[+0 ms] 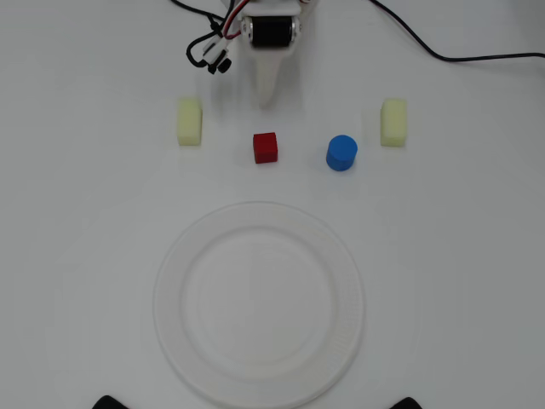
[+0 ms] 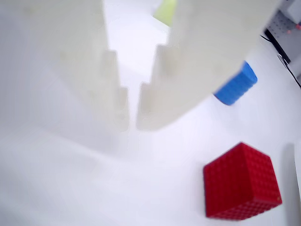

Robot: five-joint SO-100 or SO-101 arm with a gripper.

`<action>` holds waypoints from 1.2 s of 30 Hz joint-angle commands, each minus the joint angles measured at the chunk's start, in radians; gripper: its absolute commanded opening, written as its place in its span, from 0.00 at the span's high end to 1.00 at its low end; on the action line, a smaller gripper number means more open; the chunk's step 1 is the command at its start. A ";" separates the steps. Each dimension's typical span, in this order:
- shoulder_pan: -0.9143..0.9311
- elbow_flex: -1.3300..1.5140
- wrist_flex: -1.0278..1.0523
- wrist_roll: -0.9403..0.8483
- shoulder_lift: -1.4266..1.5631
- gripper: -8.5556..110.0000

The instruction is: Grasp a blue block and put it in the dish.

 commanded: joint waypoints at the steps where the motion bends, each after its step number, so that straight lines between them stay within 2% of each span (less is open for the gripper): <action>1: -0.020 -0.592 -0.040 -0.014 -0.629 0.93; 5: -0.015 -0.454 -0.124 0.018 -0.468 0.93; 9: -0.041 -0.430 -0.086 0.011 -0.434 0.93; 13: -0.061 -0.512 -0.077 0.026 -0.528 0.91; 19: -0.127 -0.815 -0.043 0.060 -0.842 0.74; 23: -0.176 -1.002 -0.023 0.112 -1.049 0.65; 28: -0.272 -1.129 -0.023 0.143 -1.213 0.64; 36: -0.351 -1.143 -0.067 0.149 -1.361 0.63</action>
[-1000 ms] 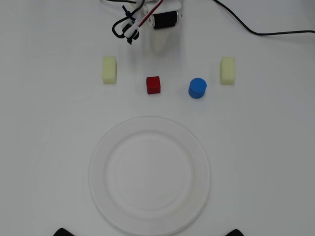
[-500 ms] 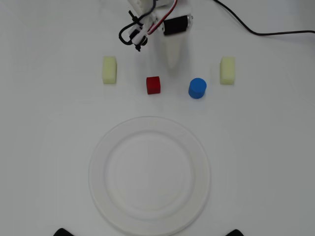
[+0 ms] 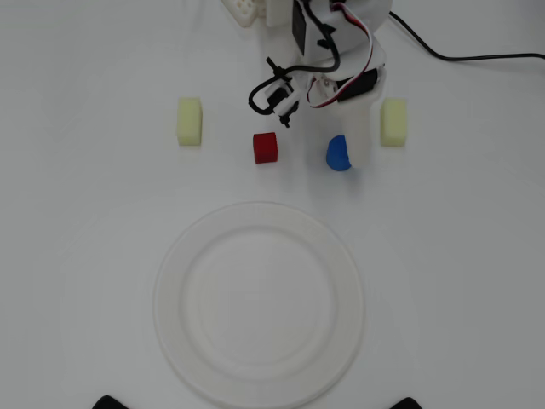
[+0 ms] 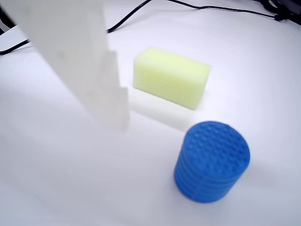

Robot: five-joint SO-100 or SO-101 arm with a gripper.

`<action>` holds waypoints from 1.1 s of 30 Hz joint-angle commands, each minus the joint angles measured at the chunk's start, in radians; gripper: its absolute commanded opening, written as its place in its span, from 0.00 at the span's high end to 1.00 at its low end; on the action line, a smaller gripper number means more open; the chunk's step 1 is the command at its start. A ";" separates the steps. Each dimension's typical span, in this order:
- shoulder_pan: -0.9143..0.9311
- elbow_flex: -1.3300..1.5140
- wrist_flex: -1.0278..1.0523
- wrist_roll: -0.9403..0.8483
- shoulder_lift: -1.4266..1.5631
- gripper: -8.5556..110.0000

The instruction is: Grasp a blue block and put it in the dish.

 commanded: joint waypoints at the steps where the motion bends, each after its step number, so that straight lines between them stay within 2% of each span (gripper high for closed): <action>1: -0.025 -0.035 -0.038 0.012 -0.014 0.63; 14: -0.028 -0.006 -0.178 0.000 -0.196 0.67; 23: -0.031 -0.032 -0.189 -0.009 -0.221 0.88; 27: -0.043 -0.046 -0.189 -0.012 -0.221 0.93; 33: -0.012 -0.048 -0.172 -0.031 -0.077 0.93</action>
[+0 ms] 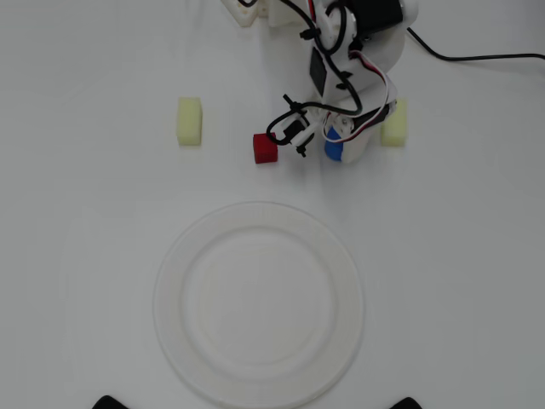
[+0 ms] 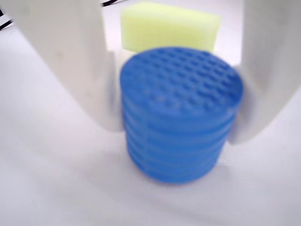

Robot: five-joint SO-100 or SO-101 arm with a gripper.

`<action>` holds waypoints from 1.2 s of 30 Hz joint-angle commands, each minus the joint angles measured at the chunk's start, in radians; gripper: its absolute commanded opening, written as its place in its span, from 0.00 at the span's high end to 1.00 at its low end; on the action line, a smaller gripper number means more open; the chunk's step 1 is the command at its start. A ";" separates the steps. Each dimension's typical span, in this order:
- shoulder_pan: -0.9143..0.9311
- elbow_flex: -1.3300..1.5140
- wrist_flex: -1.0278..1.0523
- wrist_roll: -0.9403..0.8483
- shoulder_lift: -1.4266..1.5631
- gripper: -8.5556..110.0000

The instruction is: Grasp a blue block and put it in the dish.

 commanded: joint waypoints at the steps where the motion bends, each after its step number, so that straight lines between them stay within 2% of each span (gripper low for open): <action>1: 0.041 -0.046 0.017 -0.028 0.152 0.93; 7: 0.169 -0.029 0.008 -0.127 0.394 0.93; 14: 0.382 0.028 -0.201 -0.219 0.491 0.93; 20: 0.494 -0.098 -0.287 -0.156 0.216 0.93; 28: 0.512 -0.477 -0.232 -0.080 -0.209 0.93; 36: 0.474 -0.591 -0.178 -0.064 -0.350 0.93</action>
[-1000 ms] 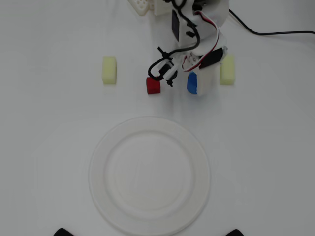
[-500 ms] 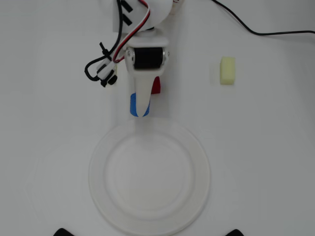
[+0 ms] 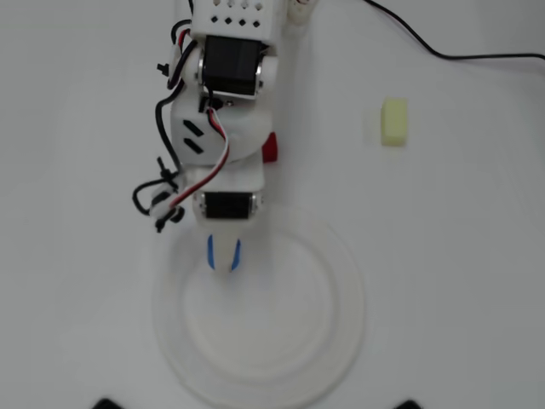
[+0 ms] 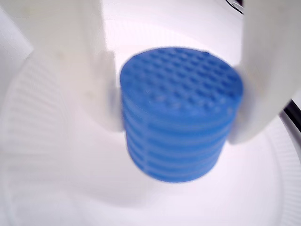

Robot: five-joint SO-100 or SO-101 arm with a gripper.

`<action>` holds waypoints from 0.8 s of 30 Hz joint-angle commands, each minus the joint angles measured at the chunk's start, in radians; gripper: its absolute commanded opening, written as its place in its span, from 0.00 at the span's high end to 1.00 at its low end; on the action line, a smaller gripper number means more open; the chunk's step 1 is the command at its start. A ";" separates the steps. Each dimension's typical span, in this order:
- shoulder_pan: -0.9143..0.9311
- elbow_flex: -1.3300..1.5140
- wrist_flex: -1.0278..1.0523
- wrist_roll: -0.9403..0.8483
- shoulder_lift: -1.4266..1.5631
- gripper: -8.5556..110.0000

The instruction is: Grasp a blue block and put it in the dish.

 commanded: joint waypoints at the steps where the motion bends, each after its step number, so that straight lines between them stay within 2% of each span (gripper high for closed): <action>1: -0.025 -0.058 0.023 0.006 0.005 0.93; 9: -0.049 -0.018 0.069 0.002 0.021 0.89; 15: -0.071 -0.017 0.129 -0.009 0.046 0.76; 24: -0.074 -0.017 0.183 -0.017 0.133 0.69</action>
